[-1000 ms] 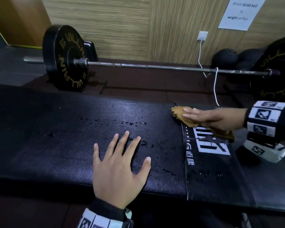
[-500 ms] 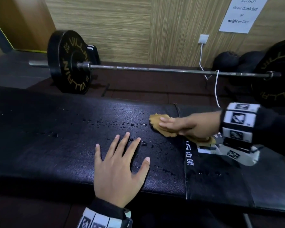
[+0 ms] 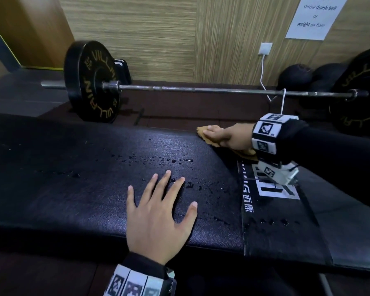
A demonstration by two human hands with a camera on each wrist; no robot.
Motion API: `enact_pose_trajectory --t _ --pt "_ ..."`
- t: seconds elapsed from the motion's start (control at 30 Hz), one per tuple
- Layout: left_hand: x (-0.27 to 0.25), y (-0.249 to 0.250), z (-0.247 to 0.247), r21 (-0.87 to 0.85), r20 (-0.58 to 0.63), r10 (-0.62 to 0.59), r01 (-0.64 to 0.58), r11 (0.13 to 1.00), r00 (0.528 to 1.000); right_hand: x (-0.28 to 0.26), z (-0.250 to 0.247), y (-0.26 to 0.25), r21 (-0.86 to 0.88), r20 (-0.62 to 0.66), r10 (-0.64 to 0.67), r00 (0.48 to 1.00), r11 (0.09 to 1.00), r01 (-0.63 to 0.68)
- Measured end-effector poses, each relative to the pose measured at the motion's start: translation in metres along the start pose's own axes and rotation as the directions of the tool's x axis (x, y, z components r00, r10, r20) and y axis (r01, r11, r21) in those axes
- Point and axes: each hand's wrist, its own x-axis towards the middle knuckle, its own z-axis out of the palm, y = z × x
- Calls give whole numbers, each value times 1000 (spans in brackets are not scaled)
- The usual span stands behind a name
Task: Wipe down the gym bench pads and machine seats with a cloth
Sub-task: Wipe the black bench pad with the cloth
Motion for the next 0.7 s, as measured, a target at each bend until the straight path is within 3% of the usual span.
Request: enact_pose_trajectory --t 0.13,0.3,0.5,0.7 --pt "0 -1 0 9 -6 6 -6 1000 1000 -23 14 -17 17 25 -59 998 998 59" --pt "-1 -3 -1 24 -13 12 -11 1000 1000 -86 34 -25 18 -59 -38 998 999 39" --pt "-3 -4 -1 31 -1 13 -13 999 1000 -158 65 -30 99 -130 95 987 992 -82" --pt "-5 -4 -2 15 21 23 -23 1000 1000 -207 103 -60 59 -259 277 925 961 -271"
